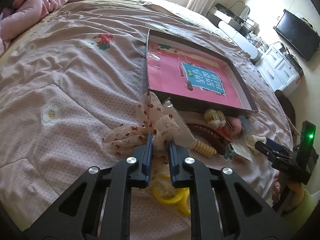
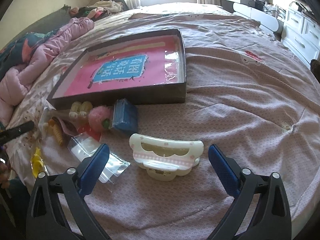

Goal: Organize jewelry
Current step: 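Grasp the polka-dot bow with the left tool while the right tool grasps the white claw clip, then carry the bow and claw clip into the tray and open both tools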

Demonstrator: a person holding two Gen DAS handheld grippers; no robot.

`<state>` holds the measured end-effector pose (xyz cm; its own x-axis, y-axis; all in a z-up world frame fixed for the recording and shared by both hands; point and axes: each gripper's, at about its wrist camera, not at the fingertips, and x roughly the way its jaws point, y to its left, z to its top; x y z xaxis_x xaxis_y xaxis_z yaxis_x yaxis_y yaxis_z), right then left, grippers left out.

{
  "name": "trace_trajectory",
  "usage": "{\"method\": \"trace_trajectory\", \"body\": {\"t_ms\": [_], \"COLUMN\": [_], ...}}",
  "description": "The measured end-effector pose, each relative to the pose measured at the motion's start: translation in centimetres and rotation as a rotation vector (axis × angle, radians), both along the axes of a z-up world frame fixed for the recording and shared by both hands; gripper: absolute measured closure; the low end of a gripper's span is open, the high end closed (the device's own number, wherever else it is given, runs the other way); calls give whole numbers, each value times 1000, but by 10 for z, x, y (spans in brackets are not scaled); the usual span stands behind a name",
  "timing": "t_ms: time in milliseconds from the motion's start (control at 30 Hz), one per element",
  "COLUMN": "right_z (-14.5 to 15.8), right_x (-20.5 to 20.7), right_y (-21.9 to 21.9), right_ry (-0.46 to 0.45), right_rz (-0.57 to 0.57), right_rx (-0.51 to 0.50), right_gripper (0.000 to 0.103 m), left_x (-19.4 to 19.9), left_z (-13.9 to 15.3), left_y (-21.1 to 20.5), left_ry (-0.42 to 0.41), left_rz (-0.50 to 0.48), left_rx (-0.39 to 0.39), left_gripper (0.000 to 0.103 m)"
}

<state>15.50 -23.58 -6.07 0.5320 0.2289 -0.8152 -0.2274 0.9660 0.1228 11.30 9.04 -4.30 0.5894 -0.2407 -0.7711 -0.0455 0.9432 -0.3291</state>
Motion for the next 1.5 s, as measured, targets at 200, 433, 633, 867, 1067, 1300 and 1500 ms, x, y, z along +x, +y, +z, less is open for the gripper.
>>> {"method": "trace_trajectory", "body": {"t_ms": [200,433,633,867,1067,1300,1500], "right_z": [-9,-1,18,46,71,88,92], "right_x": [3,-4,-15,-18,-9,17,44], "right_y": [0,-10,-27,-35,-30,-17,3], "right_ry": [16,-38,-82,-135,-200,-238,-251], "right_rz": [-2,8,0,11,39,67,99], "right_rx": [-16,-7,14,18,22,50,35], "right_gripper": [35,38,38,38,38,38,38], "left_x": [-2,-3,1,19,39,67,91], "left_z": [9,22,37,56,69,68,62], "left_y": [9,2,-13,-38,-57,-72,-77], "left_ry": [-22,-52,-84,-123,-154,-154,-144], "left_rz": [3,-19,-50,-93,-122,-138,-139], "left_rx": [21,49,56,61,65,53,57], "left_gripper": [97,97,97,97,97,97,97]}}
